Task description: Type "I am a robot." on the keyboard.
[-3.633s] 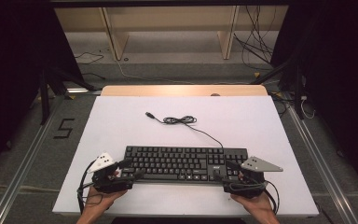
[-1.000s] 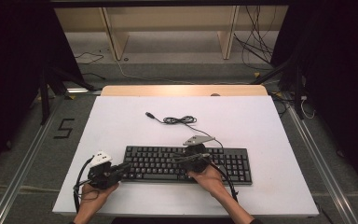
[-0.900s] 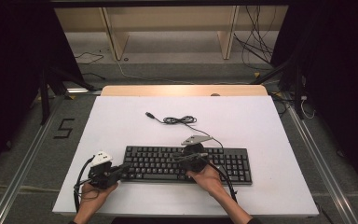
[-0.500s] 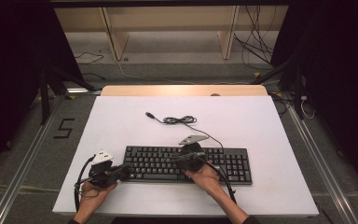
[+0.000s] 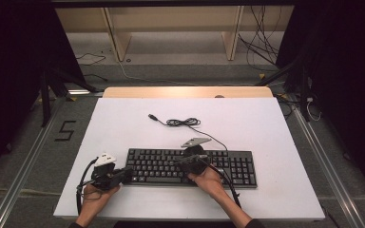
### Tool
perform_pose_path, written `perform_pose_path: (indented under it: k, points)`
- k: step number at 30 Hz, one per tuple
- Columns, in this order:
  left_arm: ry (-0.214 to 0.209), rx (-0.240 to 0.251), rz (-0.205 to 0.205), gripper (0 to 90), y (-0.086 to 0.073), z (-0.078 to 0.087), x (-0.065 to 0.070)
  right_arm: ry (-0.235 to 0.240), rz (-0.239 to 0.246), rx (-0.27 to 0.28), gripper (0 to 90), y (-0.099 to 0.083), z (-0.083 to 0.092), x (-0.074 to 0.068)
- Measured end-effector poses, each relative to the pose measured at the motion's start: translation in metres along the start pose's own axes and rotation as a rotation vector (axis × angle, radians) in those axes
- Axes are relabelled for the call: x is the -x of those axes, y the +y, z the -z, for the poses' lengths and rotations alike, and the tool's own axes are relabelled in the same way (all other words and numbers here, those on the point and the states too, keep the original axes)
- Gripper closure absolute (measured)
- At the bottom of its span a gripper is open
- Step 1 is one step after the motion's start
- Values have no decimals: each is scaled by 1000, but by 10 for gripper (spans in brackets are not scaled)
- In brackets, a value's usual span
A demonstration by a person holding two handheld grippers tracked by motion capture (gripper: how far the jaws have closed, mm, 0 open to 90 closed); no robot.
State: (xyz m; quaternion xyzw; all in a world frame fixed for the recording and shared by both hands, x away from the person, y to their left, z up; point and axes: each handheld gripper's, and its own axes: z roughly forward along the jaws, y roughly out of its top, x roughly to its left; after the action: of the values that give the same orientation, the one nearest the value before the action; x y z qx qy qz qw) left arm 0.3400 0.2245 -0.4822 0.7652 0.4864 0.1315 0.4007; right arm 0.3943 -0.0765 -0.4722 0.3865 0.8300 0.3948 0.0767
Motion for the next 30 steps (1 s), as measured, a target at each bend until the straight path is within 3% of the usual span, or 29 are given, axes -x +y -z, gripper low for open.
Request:
perform_pose_path:
  k: [30]
  points:
    - [2, -19, -14, 891, -2, -3, 5, -12, 7, -20, 900, -3, -6, -1]
